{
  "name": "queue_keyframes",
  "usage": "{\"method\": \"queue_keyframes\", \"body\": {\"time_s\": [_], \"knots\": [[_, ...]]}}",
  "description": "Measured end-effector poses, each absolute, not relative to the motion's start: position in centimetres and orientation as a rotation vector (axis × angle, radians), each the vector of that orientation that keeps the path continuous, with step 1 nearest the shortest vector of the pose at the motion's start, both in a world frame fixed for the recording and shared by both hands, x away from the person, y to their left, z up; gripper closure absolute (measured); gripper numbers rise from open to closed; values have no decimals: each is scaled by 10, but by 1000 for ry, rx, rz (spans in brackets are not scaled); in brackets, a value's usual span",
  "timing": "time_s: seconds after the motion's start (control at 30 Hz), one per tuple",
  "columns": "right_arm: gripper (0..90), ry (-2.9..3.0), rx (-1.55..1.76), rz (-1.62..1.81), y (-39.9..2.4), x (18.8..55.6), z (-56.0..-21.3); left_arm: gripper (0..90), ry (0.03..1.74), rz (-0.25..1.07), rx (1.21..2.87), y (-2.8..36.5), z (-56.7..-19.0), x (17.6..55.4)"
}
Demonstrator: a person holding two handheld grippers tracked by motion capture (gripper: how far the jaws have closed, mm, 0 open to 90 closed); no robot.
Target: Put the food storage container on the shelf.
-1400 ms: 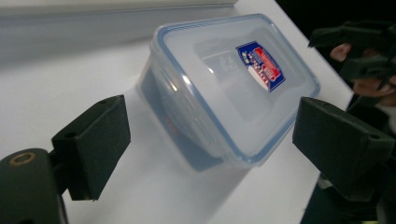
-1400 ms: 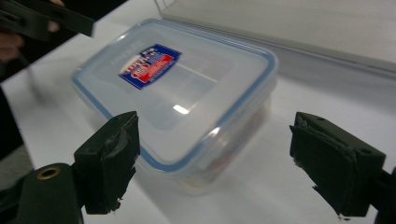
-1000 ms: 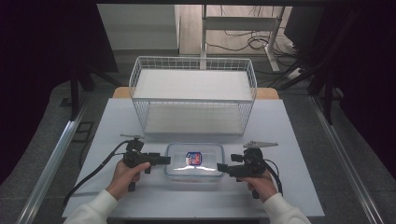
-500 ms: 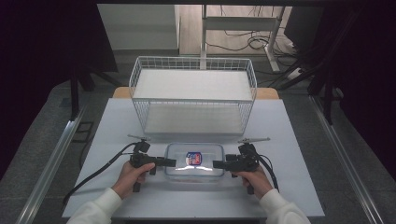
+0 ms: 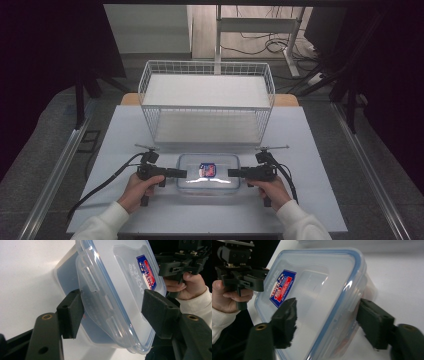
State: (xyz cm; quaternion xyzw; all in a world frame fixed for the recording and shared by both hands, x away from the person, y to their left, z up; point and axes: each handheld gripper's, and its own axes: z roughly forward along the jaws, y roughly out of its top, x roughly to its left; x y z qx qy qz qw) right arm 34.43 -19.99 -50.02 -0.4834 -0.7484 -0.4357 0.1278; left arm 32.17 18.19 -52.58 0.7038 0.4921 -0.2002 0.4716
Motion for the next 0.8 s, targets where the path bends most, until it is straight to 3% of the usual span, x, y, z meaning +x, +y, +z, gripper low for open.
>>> {"method": "queue_keyframes", "body": {"time_s": [0.2,0.8], "knots": [[431,-2148,-1425,-1291,-204,338,-494,442,1194,-479,1709,187,-521,312],[492,-2144,-1463,-1341,-206,319,-483,505,1178,-432,1708,186,-510,300]]}}
